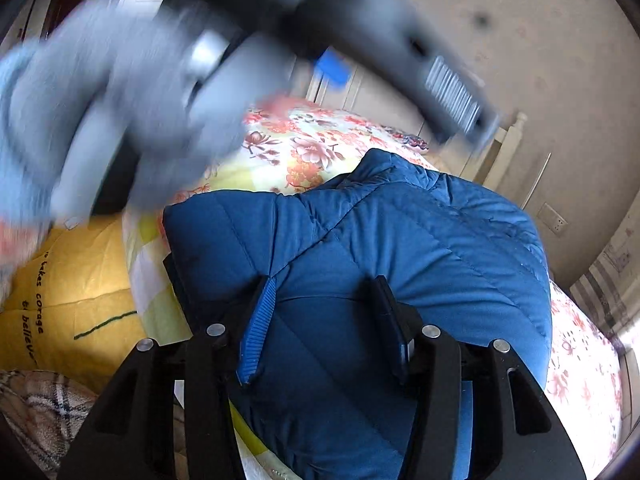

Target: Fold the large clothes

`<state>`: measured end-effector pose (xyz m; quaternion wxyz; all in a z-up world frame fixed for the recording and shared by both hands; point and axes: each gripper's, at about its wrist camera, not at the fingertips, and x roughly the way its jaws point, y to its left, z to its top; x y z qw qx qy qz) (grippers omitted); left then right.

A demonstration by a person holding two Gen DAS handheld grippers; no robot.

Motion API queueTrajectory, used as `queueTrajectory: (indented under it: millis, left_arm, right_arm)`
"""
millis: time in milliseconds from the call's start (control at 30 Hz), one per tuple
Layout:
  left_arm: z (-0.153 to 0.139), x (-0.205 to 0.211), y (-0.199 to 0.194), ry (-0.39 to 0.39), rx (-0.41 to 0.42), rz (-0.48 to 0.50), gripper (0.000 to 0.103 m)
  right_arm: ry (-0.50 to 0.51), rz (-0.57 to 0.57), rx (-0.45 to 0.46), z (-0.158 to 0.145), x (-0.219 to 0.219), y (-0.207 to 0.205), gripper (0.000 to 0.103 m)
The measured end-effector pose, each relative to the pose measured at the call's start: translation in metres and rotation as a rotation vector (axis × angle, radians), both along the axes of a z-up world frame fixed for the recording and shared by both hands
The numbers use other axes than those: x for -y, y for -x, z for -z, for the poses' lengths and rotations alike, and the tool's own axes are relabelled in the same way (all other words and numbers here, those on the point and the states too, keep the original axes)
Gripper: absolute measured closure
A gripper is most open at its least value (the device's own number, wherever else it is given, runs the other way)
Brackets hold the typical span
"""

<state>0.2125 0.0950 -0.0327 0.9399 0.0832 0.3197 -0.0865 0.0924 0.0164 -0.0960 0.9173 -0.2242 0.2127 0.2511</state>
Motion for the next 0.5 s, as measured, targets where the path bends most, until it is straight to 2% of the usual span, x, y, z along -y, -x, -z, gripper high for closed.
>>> queueTrajectory:
  millis: [33, 67, 100, 167, 200, 267, 367, 433, 500]
  left_arm:
    - [0.022, 0.000, -0.005, -0.012, -0.033, -0.013, 0.002]
    - [0.037, -0.005, -0.005, 0.033, -0.001, -0.006, 0.002]
    - [0.044, -0.014, -0.002, 0.087, 0.028, -0.025, 0.002]
    - [0.046, -0.021, -0.001, 0.103, 0.029, -0.063, 0.002]
    - [0.046, -0.020, 0.000, 0.088, 0.037, -0.064, 0.002]
    - [0.047, -0.022, 0.000, 0.094, 0.036, -0.059, 0.002]
    - [0.049, -0.026, -0.001, 0.126, 0.026, -0.053, 0.002]
    - [0.049, -0.027, -0.001, 0.130, 0.026, -0.053, 0.002]
    - [0.048, -0.027, -0.002, 0.126, 0.028, -0.054, 0.002]
  right_arm:
    - [0.004, -0.008, 0.009, 0.003, -0.003, 0.004, 0.053]
    - [0.020, -0.017, 0.014, 0.003, -0.005, 0.007, 0.053]
    - [0.055, -0.037, 0.013, 0.002, -0.008, 0.013, 0.053]
    - [0.089, -0.089, -0.005, -0.006, -0.005, 0.021, 0.053]
    - [0.073, -0.115, -0.018, -0.016, 0.005, 0.023, 0.054]
    - [-0.005, -0.103, 0.011, -0.041, 0.030, 0.021, 0.054]
    - [-0.098, 0.004, 0.062, -0.077, 0.078, -0.011, 0.054]
    - [-0.143, 0.077, 0.043, -0.091, 0.106, -0.054, 0.056]
    - [-0.222, 0.123, -0.014, -0.102, 0.129, -0.107, 0.062]
